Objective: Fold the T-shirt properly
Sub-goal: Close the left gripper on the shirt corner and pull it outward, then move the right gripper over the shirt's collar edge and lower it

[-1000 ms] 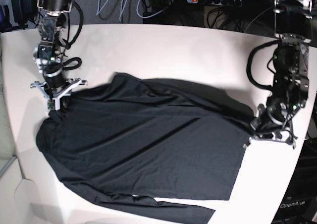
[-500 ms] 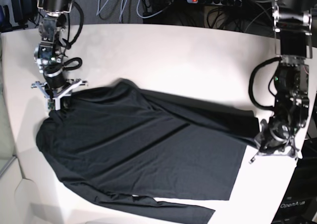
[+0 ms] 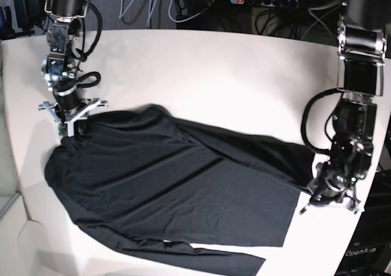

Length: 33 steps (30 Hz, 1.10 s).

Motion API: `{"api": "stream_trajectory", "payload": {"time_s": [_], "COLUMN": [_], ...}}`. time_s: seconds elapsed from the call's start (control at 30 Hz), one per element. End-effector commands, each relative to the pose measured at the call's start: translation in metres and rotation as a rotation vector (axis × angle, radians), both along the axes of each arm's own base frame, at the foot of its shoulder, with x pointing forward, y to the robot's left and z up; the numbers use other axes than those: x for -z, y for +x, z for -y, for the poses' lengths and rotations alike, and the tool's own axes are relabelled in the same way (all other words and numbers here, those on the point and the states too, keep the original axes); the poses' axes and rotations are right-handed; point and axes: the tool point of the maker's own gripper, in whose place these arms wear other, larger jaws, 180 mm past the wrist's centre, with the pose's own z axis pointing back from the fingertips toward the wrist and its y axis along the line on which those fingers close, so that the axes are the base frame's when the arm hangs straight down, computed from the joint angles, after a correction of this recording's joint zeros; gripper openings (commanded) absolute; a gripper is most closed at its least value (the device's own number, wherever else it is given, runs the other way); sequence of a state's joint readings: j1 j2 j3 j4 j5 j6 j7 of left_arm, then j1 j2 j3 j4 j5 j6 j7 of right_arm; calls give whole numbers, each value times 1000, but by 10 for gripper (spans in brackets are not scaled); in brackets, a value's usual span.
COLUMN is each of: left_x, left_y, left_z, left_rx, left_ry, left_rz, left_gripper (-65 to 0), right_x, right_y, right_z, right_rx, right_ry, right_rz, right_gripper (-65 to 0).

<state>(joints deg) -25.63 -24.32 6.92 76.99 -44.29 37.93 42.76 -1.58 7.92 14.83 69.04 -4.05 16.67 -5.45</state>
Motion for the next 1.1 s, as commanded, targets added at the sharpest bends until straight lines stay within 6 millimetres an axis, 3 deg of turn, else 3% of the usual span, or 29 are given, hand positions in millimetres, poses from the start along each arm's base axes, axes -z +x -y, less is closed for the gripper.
{"api": "stream_trajectory", "payload": {"time_s": [0.0,0.43,0.6,0.73,0.83,1.07], "left_x": [-22,10,8,10,7,8], "left_y": [14,13,26,28,30,34], "left_z": [-8,-43,-18,-9,-10,7], "left_rx": [-10,-111,18,39,42,67], "left_ry": [37,104,116,105,156,252], "left_rz": [62,9,59,62,70,75], "left_gripper": [-650,-650,-650,-650,-650,-650], "right_x": [12,12,-3,-25,-40,-57], "right_y": [-10,-10,-9,-13,-16,-16], "right_z": [6,6,6,3,-9,-19], "right_rx": [1,1,-8,-26,-66,-97], "right_ry": [-24,-27,-46,-77,-95,-111], "right_rz": [-81,-81,-43,9,45,83], "right_gripper": [-558,-558,-558,-558,-558,-558]}}
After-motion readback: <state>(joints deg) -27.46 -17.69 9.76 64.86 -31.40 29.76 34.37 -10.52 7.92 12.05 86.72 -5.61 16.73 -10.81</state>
